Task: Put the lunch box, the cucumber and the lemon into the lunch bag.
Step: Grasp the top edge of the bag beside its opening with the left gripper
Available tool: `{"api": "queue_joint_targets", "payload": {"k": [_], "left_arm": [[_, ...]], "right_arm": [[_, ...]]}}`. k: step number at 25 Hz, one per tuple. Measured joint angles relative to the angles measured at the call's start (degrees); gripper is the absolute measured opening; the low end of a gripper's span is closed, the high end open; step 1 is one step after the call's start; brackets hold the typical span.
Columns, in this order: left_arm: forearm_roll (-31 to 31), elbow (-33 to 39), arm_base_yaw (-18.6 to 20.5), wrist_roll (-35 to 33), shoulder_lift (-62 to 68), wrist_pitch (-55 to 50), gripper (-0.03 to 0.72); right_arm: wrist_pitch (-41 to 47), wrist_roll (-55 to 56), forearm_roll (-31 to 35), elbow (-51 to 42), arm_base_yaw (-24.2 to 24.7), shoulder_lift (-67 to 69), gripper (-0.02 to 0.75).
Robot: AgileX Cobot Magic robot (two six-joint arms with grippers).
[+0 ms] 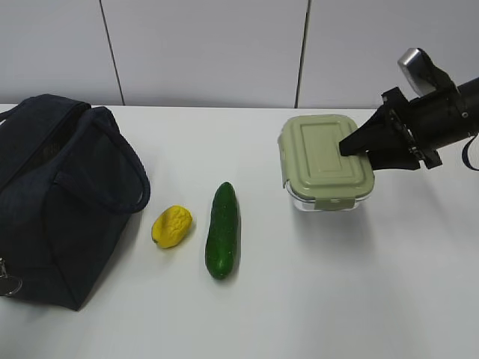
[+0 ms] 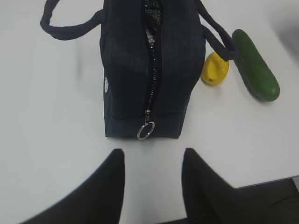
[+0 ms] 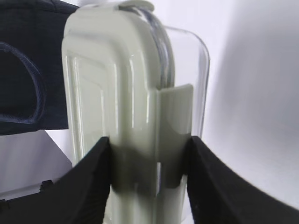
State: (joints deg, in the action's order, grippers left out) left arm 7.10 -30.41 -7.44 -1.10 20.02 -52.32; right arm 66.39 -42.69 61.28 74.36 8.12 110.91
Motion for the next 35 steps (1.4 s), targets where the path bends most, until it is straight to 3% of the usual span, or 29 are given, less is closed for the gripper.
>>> {"api": "queue_joint_targets", "payload": {"k": [6, 12, 18, 26, 35], "left_arm": [[-0.26, -4.13, 0.0, 0.0, 11.46, 5.37, 0.305], [-4.02, -11.61, 0.0, 0.0, 23.48, 6.83, 0.413], [-5.44, -22.0, 0.0, 0.0, 36.48, 6.66, 0.421], [-5.57, -37.02, 0.0, 0.0, 53.7, -3.19, 0.418], [-5.79, -45.48, 0.0, 0.0, 65.05, -10.45, 0.417]], "right_arm": [[0.16, 0.66, 0.35, 0.0, 0.0, -1.76, 0.354], [0.38, 1.22, 1.45, -0.19, 0.0, -2.06, 0.354], [0.38, 1.46, 1.79, -0.19, 0.0, -2.06, 0.354], [0.38, 1.71, 1.9, -0.19, 0.0, -2.06, 0.354], [0.38, 1.92, 1.9, -0.19, 0.0, -2.06, 0.354]]}}
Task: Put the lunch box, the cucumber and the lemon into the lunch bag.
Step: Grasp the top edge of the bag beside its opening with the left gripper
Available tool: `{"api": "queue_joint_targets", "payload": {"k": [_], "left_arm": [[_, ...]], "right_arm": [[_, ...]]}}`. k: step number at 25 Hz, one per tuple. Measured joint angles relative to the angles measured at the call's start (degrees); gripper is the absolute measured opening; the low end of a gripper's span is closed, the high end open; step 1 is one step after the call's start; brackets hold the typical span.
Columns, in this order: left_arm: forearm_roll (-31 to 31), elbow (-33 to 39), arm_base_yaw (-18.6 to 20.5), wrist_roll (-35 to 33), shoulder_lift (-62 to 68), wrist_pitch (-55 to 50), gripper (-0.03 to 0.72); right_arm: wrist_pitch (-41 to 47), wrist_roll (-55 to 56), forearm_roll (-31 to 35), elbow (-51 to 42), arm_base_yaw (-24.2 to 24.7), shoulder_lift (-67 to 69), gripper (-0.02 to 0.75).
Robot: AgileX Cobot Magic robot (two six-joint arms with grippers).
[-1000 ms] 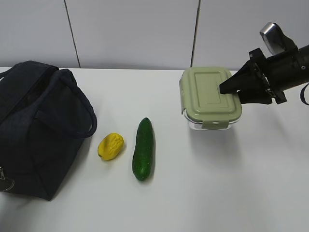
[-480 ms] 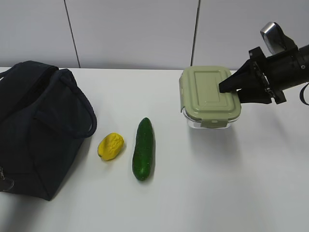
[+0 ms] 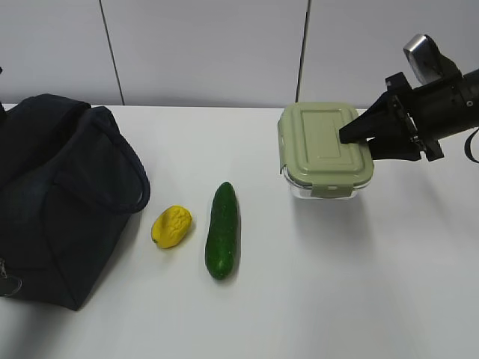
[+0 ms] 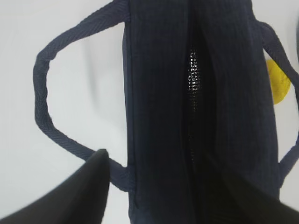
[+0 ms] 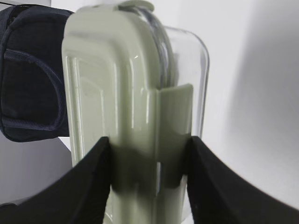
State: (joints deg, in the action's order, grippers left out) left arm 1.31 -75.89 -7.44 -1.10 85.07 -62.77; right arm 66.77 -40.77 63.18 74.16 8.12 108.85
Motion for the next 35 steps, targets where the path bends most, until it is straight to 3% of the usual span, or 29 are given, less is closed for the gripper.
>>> {"api": "queue_joint_targets", "payload": {"k": [7, 13, 17, 24, 35], "left_arm": [[-0.26, -1.87, 0.91, 0.0, 7.05, -0.36, 0.417], [1.35, -1.87, 4.1, -2.76, 10.98, -0.14, 0.403], [7.16, -1.87, 4.54, -7.03, 13.1, -1.84, 0.305], [19.7, -1.87, 4.54, -12.62, 13.62, -2.48, 0.025], [28.94, -1.87, 4.54, -14.11, 13.62, -3.86, -0.006]], "right_arm": [[0.0, 0.86, 0.2, 0.0, 0.0, 0.0, 0.354], [0.0, 0.99, 1.22, 0.0, 0.0, -0.28, 0.354], [0.1, 1.07, 2.23, 0.0, 0.0, -1.21, 0.354], [0.1, 2.12, 3.63, 0.0, 0.0, -1.23, 0.354], [0.32, 2.33, 6.06, -0.03, -0.12, -3.3, 0.354]]}}
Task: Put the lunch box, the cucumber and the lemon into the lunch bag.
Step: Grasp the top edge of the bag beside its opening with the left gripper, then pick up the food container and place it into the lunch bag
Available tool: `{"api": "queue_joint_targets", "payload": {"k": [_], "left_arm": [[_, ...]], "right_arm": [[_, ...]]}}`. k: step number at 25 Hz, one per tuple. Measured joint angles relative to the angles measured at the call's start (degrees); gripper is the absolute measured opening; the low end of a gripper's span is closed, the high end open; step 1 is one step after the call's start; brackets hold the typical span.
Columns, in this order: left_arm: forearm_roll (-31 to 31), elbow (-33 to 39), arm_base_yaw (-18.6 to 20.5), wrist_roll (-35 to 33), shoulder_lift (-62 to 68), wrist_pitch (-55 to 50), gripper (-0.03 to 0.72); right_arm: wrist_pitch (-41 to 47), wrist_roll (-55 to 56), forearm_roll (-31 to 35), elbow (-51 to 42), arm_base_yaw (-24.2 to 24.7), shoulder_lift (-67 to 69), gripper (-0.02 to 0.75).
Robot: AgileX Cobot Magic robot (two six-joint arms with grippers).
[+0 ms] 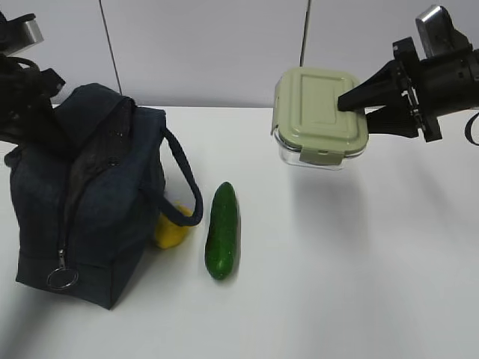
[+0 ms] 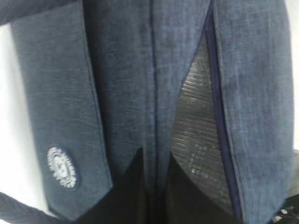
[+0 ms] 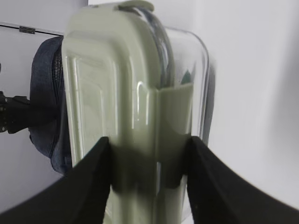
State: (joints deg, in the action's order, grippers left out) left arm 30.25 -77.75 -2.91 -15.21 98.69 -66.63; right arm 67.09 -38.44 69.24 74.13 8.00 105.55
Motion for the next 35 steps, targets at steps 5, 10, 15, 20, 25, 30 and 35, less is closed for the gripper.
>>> {"api": "queue_joint_targets", "payload": {"k": [5, 10, 15, 20, 25, 30, 35], "left_arm": [[3.49, 0.0, -1.88, -0.6, 0.0, 0.0, -0.006], [10.14, 0.0, -2.51, -1.33, 0.55, 0.11, -0.007], [10.18, 0.0, -2.51, -1.38, 1.0, 0.65, -0.007], [9.82, 0.0, -2.51, -1.38, 1.08, 2.38, -0.008], [9.78, 0.0, -2.51, -1.38, 2.83, 2.64, -0.008], [9.68, 0.0, -2.51, -1.38, 3.16, 2.79, -0.008], [9.68, 0.0, -2.51, -1.47, 3.16, 2.29, -0.008]], "right_arm": [[-0.1, 0.04, 0.34, -0.09, -2.6, 0.0, 0.354], [0.01, 0.04, 0.81, -0.09, -4.91, -0.08, 0.354], [0.01, 0.04, 1.62, -0.09, -5.41, -2.07, 0.354], [0.01, 0.04, 5.84, -0.09, -6.94, -3.94, 0.354], [0.12, 0.13, 10.88, 0.13, -12.49, -4.29, 0.354], [0.12, -0.87, 12.8, 0.22, -17.22, -4.4, 0.354], [0.12, -0.98, 13.4, 0.22, -18.73, -4.5, 0.354]]}}
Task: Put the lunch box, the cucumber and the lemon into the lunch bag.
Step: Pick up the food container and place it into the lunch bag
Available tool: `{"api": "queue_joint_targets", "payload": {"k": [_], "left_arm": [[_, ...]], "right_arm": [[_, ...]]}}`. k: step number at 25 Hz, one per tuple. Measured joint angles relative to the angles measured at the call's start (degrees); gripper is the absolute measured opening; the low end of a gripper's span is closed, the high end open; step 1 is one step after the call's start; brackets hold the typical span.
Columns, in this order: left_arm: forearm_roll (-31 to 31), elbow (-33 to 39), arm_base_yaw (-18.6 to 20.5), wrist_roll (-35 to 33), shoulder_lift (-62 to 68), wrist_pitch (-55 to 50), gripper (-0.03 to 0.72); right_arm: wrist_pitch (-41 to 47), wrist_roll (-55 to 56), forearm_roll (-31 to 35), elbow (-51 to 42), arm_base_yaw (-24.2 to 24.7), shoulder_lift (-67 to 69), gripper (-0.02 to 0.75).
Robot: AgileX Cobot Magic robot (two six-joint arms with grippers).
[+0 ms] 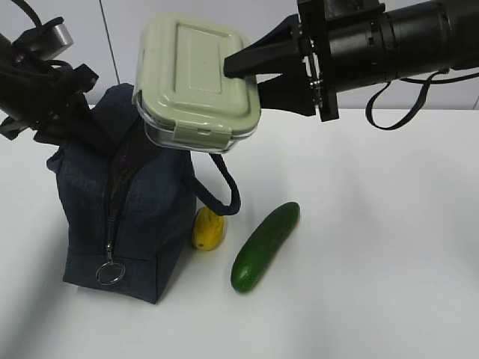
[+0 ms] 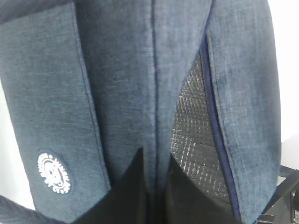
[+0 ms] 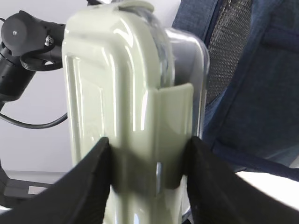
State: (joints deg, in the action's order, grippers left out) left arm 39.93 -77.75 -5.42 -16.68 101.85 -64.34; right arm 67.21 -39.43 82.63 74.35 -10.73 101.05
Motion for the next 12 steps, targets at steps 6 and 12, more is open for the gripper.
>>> {"api": "queue_joint_targets", "payload": {"k": [6, 12], "left_arm": [[0.96, 0.0, 0.0, -0.73, 0.0, -0.15, -0.008], [2.34, 0.0, -0.12, -1.97, 0.0, -0.15, -0.008]], "right_arm": [[-3.62, -0.04, 2.57, 0.0, -1.41, 0.0, 0.354], [-10.15, -0.37, 2.94, 0.0, -3.46, 0.0, 0.354]]}}
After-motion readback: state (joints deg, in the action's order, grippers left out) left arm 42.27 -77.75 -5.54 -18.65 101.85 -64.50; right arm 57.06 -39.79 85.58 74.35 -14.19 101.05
